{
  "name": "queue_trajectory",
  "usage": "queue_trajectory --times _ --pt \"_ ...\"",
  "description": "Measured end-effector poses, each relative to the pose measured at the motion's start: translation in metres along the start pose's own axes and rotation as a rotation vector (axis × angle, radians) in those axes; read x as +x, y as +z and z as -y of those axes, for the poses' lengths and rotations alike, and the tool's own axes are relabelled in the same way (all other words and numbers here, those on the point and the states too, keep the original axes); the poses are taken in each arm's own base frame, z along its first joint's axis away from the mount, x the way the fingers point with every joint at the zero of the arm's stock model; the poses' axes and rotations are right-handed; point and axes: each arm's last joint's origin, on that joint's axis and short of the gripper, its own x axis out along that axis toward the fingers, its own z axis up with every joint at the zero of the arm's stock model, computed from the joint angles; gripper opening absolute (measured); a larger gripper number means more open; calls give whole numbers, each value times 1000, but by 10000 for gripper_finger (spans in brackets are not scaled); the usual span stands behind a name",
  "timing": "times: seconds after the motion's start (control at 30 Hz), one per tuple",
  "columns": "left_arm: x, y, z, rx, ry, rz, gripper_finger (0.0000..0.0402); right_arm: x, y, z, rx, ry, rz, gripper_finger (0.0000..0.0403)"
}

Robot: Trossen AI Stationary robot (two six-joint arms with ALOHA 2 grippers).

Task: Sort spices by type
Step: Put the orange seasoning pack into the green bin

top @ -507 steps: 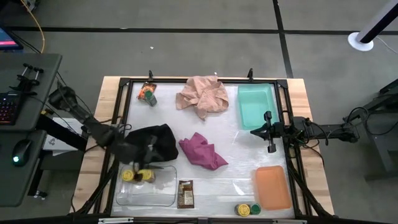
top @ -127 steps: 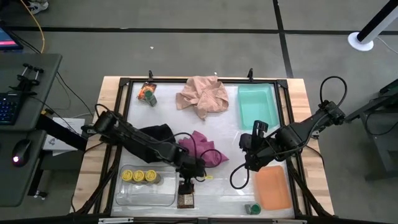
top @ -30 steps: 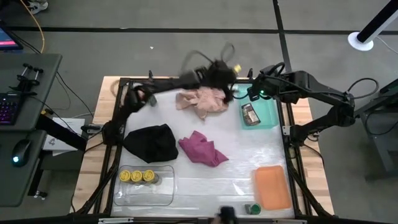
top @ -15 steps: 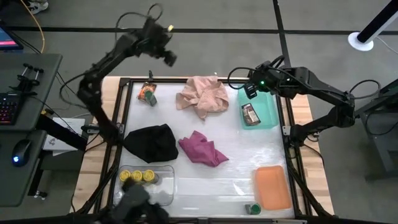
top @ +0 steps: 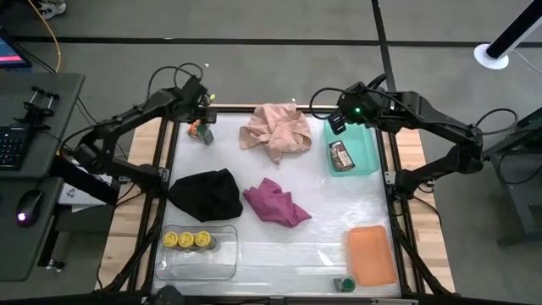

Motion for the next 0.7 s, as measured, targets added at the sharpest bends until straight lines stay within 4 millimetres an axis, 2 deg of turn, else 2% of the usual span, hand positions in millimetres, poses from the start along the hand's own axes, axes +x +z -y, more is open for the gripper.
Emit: queue_trajectory --times 0.17,0.37,0.5,0.6,0.7 --pt "15 8 -7 -73 -18 -38 209 2 0 -2 -15 7 -9 0" --pt "44 20 -23 -189 -23 -125 209 6 1 -7 -19 41 -30 0" --pt "61 20 -29 -215 -10 -212 209 7 1 -8 -19 63 -42 0" --pt "65 14 -26 -208 -34 -294 209 7 0 -8 -19 72 -47 0" --pt "60 8 -19 -173 -43 -320 209 7 0 -8 -32 72 -47 0"
